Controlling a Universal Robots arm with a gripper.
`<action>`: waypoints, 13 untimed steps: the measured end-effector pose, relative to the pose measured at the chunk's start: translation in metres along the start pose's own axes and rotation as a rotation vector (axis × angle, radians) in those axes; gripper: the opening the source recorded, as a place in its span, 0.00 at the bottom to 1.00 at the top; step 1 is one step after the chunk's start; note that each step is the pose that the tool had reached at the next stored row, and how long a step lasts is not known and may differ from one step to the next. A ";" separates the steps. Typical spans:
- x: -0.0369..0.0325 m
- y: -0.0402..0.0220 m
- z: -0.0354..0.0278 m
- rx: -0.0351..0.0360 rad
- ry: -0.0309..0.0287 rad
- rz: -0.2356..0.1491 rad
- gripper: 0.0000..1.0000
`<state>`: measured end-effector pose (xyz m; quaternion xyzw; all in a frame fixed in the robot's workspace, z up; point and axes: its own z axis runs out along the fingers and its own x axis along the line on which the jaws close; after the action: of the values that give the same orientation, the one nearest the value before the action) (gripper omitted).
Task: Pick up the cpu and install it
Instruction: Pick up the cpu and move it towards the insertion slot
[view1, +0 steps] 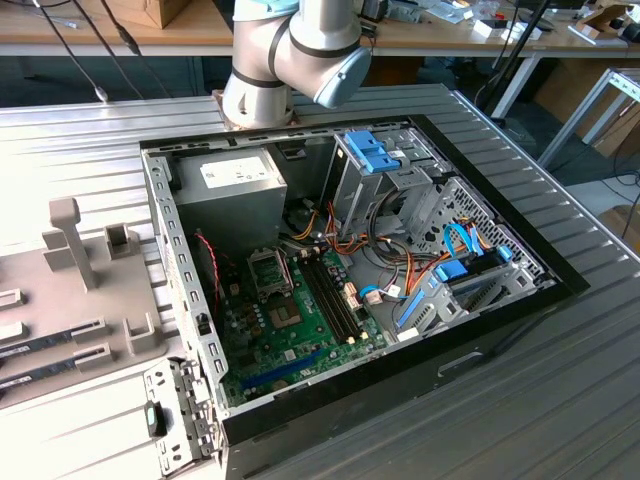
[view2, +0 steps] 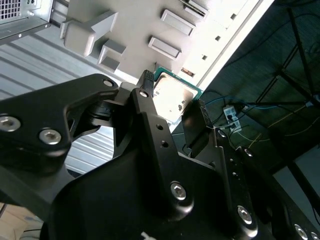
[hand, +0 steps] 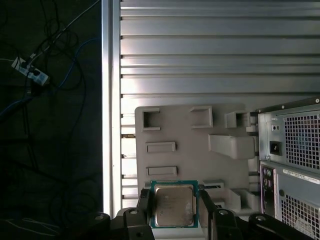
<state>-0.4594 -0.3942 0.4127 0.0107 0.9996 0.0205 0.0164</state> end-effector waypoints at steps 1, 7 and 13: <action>0.0000 0.0000 -0.0007 0.0000 0.0001 0.000 0.47; -0.0004 0.0002 -0.0048 0.0000 0.0000 0.000 0.47; -0.0007 0.0004 -0.0095 0.0000 0.0001 0.000 0.47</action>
<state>-0.4589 -0.3942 0.4222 0.0108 0.9996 0.0205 0.0163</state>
